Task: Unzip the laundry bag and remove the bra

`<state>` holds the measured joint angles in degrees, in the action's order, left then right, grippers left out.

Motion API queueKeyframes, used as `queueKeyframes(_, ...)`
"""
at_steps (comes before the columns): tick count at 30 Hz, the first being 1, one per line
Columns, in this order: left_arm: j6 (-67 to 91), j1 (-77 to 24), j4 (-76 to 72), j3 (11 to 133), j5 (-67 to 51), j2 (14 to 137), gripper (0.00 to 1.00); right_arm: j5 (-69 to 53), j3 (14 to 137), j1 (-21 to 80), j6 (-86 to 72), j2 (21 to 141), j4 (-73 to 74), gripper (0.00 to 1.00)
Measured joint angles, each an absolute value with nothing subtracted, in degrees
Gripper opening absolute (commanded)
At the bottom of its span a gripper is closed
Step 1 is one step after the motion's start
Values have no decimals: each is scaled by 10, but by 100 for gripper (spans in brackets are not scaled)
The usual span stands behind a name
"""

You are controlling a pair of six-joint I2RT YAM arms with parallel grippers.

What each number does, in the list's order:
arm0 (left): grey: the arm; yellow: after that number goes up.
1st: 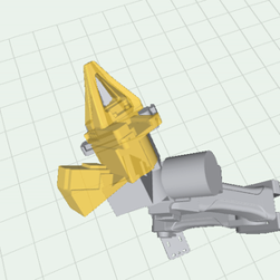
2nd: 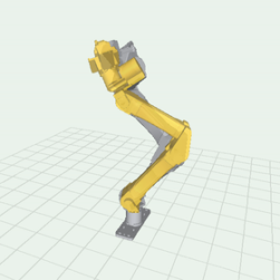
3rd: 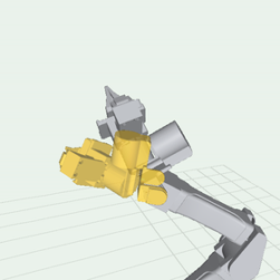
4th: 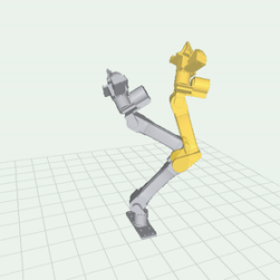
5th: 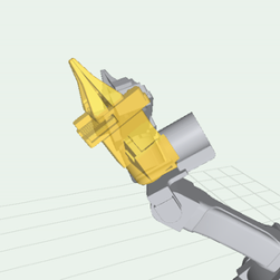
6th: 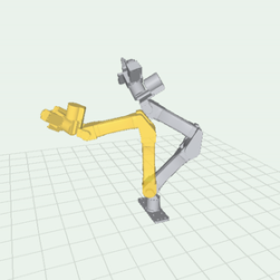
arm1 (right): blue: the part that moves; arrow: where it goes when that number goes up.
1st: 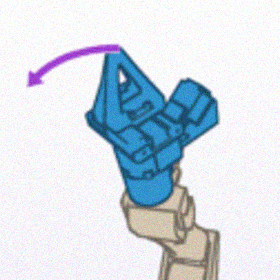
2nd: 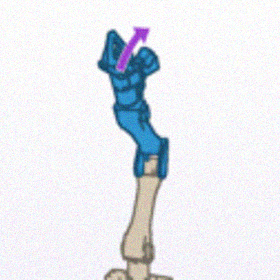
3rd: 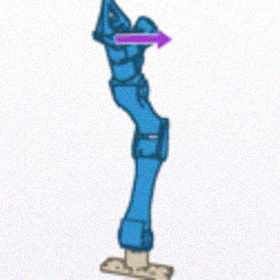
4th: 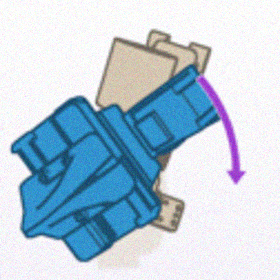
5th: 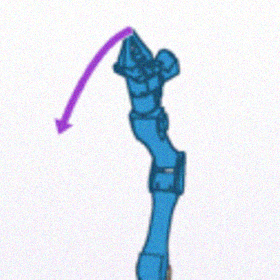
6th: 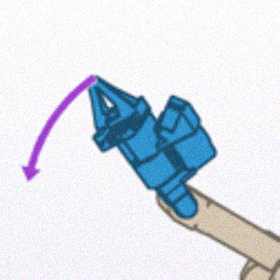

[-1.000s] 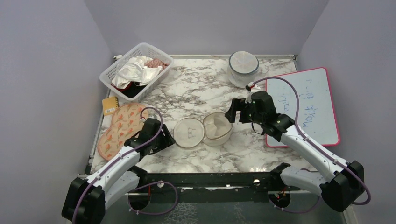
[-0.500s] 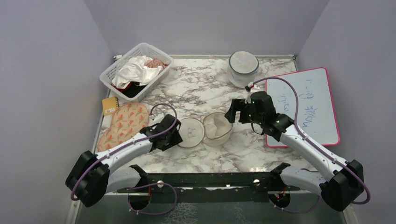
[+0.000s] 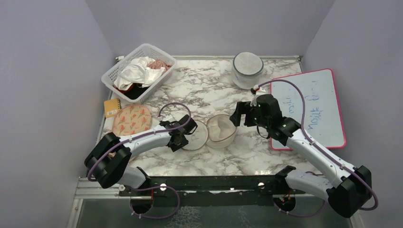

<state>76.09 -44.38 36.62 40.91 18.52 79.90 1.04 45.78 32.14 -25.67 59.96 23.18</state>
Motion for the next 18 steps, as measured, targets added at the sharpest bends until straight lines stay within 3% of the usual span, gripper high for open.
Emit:
queueKeyframes(5, 784, -447, 384, 421, 201, 816, 1, 10, 451, 321, -256, 594, 232, 86)
queueKeyframes(13, 786, -448, 387, 419, 230, 804, 0, 10, 449, 321, -256, 586, 234, 86)
queueKeyframes(18, 762, -448, 404, 418, 286, 701, 0, 11, 449, 321, -256, 564, 240, 86)
